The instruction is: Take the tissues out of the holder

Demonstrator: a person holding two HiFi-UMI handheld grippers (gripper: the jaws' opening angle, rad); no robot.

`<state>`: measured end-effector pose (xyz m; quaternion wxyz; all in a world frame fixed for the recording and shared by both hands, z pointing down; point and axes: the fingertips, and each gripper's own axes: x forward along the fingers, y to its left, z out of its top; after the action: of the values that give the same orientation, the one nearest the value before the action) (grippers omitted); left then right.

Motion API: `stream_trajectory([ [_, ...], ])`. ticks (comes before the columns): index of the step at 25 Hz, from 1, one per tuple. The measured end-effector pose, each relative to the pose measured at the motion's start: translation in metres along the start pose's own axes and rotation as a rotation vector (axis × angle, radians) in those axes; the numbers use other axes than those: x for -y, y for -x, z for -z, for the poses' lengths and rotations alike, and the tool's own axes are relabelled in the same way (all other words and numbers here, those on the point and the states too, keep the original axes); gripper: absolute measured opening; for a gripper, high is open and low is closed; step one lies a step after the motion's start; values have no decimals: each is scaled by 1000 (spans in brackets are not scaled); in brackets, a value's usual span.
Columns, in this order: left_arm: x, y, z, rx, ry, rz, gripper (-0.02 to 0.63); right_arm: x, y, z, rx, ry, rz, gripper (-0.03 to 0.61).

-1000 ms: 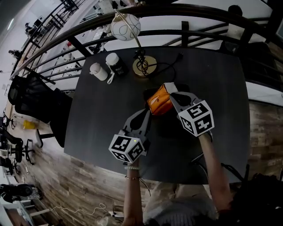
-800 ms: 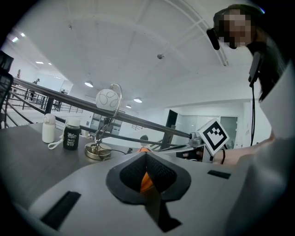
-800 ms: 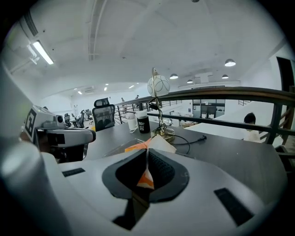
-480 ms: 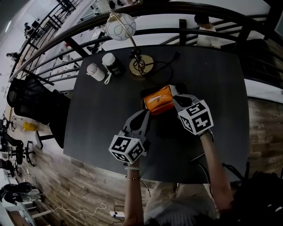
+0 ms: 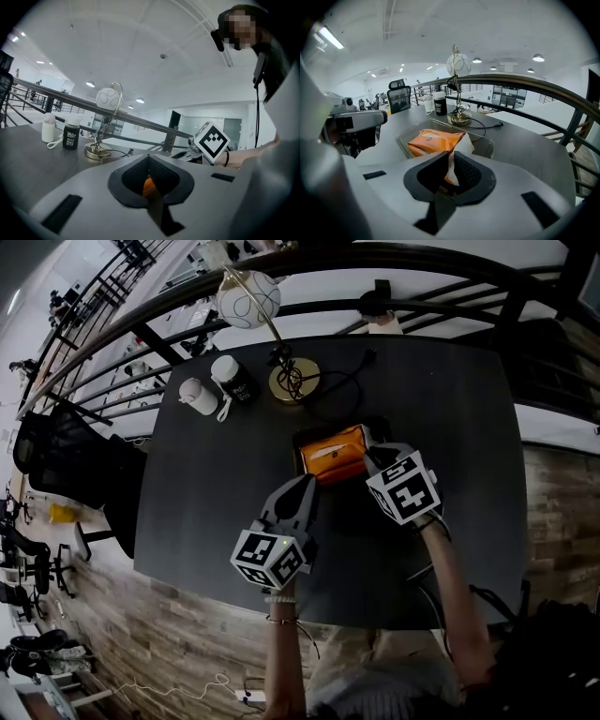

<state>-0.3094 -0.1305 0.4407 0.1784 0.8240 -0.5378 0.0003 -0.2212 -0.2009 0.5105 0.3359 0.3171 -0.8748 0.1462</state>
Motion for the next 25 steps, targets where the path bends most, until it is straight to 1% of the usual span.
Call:
stream_trajectory([
  [4,0,-1,2,-5,2,0,8,2,-2,4,-13,32,23,33],
  [9,4,-2,5,-10,2,2,8,-3,6,-1,5,52,22,74],
  [14,7,-3,4,-8,3,2,8,2,12,-2,53,33,8,84],
  [16,9,-3,3,-7,4,-1,8,0,17,-5,79,11,-12,84],
  [21,17,-3,2,-7,-1,-1,8,-5,34,-10,171,-98,-77,83],
  [25,31,0,-4,2,-11,9,8,-16,54,-16,240,-175,-149,82],
])
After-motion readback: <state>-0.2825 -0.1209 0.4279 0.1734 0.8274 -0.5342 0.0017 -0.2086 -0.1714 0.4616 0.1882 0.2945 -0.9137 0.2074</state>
